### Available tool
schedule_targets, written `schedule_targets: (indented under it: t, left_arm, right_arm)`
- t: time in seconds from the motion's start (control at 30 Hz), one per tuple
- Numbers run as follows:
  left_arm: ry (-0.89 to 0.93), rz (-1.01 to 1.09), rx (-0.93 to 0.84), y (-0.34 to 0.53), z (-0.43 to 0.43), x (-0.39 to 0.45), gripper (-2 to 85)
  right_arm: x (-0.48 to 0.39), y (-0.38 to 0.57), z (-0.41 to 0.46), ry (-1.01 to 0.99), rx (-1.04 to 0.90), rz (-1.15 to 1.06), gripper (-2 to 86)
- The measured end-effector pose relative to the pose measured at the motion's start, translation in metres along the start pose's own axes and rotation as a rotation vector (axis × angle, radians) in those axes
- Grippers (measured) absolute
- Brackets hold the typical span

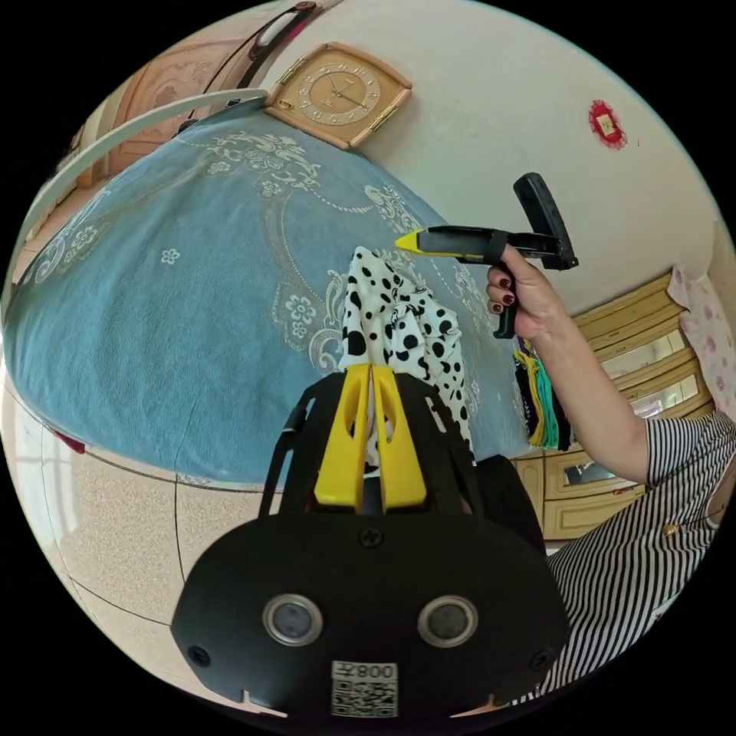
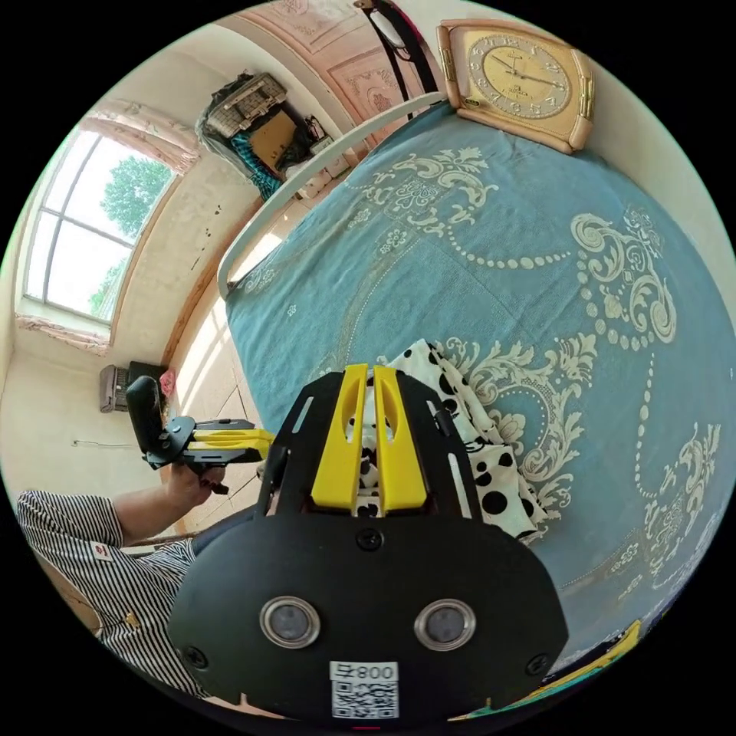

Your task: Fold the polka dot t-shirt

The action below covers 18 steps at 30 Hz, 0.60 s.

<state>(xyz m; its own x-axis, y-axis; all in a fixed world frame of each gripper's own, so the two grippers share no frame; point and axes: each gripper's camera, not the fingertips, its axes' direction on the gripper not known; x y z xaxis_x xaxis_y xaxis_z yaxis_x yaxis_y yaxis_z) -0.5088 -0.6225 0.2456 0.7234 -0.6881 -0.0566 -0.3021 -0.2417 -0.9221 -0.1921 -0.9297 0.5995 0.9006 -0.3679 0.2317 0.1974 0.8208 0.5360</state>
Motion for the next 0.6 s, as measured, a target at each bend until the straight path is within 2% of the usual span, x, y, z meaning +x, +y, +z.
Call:
schedule_targets:
  t: [0.13, 0.33, 0.47, 0.6]
  left_arm:
    - [0.094, 0.15, -0.049, 0.004, 0.004, 0.028, 6.0]
    - [-0.082, 0.366, -0.238, 0.01, 0.034, 0.065, 6.6]
    - [-0.188, 0.378, -0.283, 0.012, 0.042, 0.072, 4.0]
    - [-0.166, 0.355, -0.276, 0.013, 0.041, 0.071, 3.0]
  right_arm:
    - [0.015, 0.044, -0.028, 0.039, 0.077, 0.045, 5.0]
    - [0.03, 0.103, -0.017, 0.127, -0.035, 0.12, 7.4]
    - [0.03, 0.103, -0.008, 0.114, -0.055, 0.105, 8.2]
    - [0.016, 0.1, -0.011, 0.179, -0.042, 0.023, 10.3]
